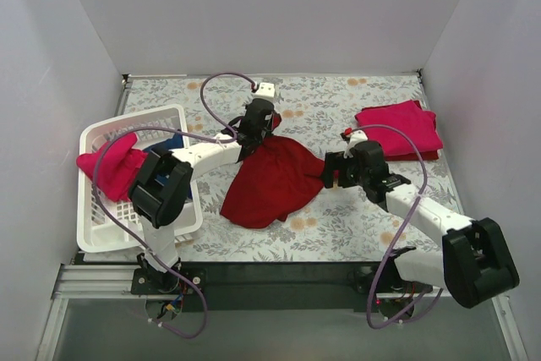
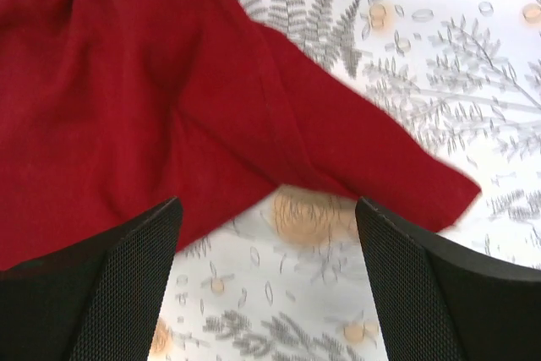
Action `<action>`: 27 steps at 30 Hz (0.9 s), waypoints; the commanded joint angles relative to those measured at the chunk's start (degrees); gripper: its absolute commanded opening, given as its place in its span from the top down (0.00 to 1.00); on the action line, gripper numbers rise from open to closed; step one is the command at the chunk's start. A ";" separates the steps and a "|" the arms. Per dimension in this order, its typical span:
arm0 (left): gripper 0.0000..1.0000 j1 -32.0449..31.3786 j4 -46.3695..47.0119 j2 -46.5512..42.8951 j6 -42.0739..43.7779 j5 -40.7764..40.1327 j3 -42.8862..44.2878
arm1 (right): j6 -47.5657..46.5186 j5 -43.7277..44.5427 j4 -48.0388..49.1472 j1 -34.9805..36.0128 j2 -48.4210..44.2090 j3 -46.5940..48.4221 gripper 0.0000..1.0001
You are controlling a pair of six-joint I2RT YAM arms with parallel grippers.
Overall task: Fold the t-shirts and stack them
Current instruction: Flatten the tshirt out
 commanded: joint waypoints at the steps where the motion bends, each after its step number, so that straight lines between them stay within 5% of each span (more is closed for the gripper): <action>1: 1.00 0.54 0.95 -6.69 -0.93 -1.10 -1.68 | -2.38 0.14 7.22 0.05 7.63 5.40 0.25; 13: 1.00 2.73 1.65 -10.73 -1.98 -0.49 -4.94 | -2.73 -2.86 9.33 0.05 14.84 6.11 0.36; 15: 1.00 2.91 1.74 -11.08 -2.07 -0.40 -5.29 | -3.08 -3.29 9.51 0.05 16.15 6.46 0.45; 21: 1.00 3.88 0.78 -11.87 -2.33 -1.19 -5.38 | -4.48 -4.36 7.76 0.05 13.19 7.33 0.99; 27: 1.00 4.14 1.47 -19.68 -1.81 -3.21 -5.82 | -9.92 4.24 -5.07 0.05 1.96 15.05 0.99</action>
